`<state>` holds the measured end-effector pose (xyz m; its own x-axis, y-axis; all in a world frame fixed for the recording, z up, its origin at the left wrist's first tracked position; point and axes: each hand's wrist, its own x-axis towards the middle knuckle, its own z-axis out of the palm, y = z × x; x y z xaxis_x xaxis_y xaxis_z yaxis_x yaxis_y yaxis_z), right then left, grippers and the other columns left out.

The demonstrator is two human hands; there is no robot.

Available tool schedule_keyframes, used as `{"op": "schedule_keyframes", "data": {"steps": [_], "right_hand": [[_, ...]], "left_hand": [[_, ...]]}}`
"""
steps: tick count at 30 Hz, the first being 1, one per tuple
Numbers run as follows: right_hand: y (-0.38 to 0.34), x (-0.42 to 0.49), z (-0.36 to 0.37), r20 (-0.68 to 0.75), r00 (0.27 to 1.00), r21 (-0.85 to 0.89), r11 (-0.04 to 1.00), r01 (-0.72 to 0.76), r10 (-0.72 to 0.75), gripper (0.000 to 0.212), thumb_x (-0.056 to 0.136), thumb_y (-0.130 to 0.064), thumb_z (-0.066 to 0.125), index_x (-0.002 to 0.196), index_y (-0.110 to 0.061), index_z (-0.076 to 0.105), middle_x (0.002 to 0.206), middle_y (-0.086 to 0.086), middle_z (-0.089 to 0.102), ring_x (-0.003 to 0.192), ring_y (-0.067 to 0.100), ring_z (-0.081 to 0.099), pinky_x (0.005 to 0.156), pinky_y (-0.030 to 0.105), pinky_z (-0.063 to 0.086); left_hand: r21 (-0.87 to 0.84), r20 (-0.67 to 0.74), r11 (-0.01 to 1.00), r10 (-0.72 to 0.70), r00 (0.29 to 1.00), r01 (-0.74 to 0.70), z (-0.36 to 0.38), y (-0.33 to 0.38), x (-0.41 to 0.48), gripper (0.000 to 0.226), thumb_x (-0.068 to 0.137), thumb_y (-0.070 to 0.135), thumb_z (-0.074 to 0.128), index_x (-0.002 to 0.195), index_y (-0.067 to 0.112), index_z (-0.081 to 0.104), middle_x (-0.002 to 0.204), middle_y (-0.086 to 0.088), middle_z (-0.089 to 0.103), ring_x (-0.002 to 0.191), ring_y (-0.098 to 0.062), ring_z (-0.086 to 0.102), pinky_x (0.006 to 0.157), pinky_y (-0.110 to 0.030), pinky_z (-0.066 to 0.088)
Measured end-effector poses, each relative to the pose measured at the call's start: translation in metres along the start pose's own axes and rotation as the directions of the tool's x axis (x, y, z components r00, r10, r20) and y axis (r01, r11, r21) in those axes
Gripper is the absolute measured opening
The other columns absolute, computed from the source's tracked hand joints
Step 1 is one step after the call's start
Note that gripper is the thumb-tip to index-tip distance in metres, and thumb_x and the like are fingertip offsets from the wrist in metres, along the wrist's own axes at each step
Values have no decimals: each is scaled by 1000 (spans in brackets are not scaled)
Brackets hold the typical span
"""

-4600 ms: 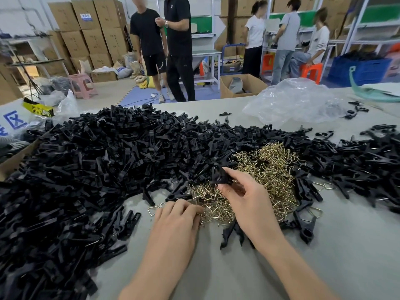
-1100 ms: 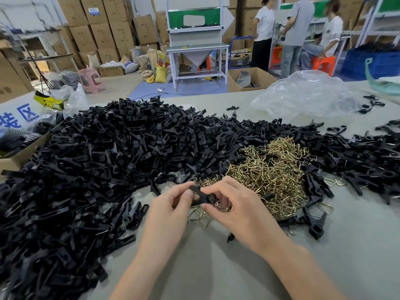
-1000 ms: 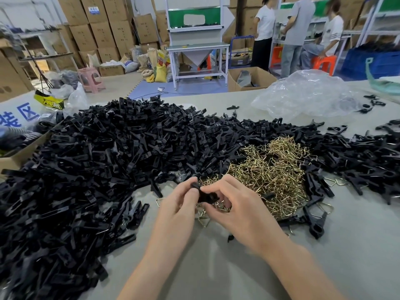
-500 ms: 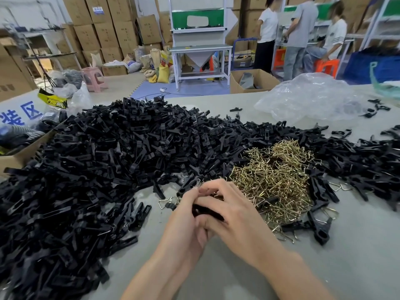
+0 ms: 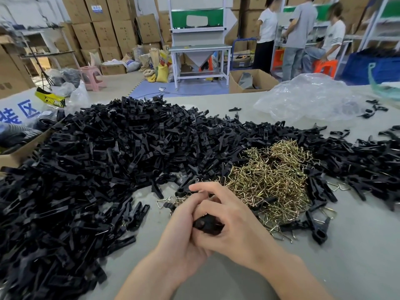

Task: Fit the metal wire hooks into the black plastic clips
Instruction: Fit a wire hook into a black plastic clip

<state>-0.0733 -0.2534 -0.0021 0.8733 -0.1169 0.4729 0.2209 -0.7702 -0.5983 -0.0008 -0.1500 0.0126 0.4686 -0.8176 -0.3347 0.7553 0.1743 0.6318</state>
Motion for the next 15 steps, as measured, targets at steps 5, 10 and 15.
{"op": "schedule_keyframes", "data": {"steps": [5,10,15], "right_hand": [[-1,0,-3,4,1000,37,999,-13,12,12,82,-28,74,93,-24,69,133,-16,54,124,4,52,105,33,42],[1,-1,1,25,998,100,993,-67,65,19,81,-28,72,100,-23,74,132,-15,58,125,8,55,105,37,44],[-2,-1,3,-15,998,181,981,-65,69,17,83,-30,68,99,-33,70,130,-22,56,127,10,56,102,36,48]], "left_hand": [[30,8,999,34,999,-34,2,-1,-2,28,96,18,50,80,13,72,78,-10,61,72,-18,64,59,-29,55],[60,-22,998,9,1000,-8,2,0,-3,19,80,15,54,69,13,70,73,-11,57,66,-19,60,65,-30,44],[78,14,996,-49,999,47,0,5,-6,16,75,17,57,69,11,71,73,-11,60,66,-19,62,66,-30,47]]}}
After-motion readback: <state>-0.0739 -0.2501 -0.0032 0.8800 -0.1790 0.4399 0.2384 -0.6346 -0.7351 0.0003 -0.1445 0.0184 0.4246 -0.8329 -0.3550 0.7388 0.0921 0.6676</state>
